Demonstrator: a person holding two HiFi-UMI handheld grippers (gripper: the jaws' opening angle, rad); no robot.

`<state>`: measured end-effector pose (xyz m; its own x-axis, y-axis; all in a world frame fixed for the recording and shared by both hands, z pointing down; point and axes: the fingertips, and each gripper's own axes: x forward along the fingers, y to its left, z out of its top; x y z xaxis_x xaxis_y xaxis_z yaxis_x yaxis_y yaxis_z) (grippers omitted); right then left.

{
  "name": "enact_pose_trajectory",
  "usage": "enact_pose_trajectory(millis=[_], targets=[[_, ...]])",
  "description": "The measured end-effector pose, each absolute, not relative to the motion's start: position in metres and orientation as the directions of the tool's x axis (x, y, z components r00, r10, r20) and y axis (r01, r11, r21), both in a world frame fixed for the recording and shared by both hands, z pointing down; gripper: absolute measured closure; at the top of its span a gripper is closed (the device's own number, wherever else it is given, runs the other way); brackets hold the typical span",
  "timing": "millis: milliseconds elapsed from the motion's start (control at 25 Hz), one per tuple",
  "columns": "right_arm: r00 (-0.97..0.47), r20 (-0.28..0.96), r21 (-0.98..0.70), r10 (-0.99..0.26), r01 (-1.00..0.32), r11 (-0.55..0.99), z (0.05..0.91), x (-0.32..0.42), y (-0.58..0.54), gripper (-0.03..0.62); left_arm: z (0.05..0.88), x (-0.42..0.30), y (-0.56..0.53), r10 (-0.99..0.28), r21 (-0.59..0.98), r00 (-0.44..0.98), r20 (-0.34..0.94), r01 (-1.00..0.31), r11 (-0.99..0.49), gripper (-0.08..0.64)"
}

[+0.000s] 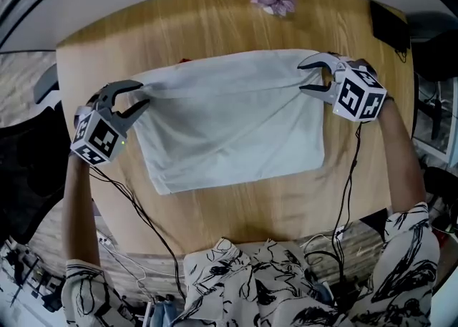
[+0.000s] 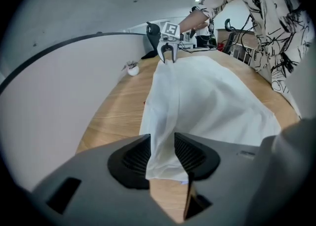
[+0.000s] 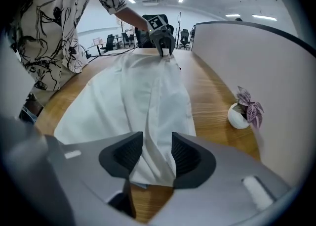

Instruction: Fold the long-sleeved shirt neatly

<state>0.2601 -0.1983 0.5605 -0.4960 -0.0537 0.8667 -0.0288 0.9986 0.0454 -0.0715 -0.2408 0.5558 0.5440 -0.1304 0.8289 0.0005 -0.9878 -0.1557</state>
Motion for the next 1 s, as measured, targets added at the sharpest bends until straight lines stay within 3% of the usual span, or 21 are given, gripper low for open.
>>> enact_pose_trajectory(millis=[80,120,160,200,520,1000], targets=[[-0.491,0.869,0.057,-0.066,-0.034,0.998,0.563,0.260,-0.200,0.425,0.559,-0.072,-0.243,-0.127,-0.151,0.540,0.832,0.000,-0.989,0.403],[-0.492,0.868,0.063,-0.074,-0.040,0.997,0.563,0.260,-0.201,0.480,0.561,-0.073,-0.243,-0.124,-0.147,0.534,0.836,0.000,-0.989,0.408],[-0.491,0.867,0.068,-0.081,-0.044,0.997,0.563,0.260,-0.202,0.544,0.562,-0.074,-0.244,-0.122,-0.145,0.526,0.842,0.002,-0.989,0.437],[-0.489,0.868,0.074,-0.087,-0.045,0.996,0.563,0.260,-0.204,0.572,0.563,-0.075,-0.245,-0.124,-0.149,0.519,0.846,0.007,-0.989,0.541],[-0.536,0.838,0.048,-0.103,-0.115,0.992,0.551,0.262,-0.211,0.574,0.554,-0.079,-0.253,-0.152,-0.152,0.524,0.838,-0.042,-0.987,0.551],[-0.621,0.782,-0.201,-0.047,-0.323,0.925,0.556,0.267,-0.239,0.572,0.561,-0.089,-0.285,-0.205,-0.077,0.503,0.839,-0.264,-0.961,0.549]])
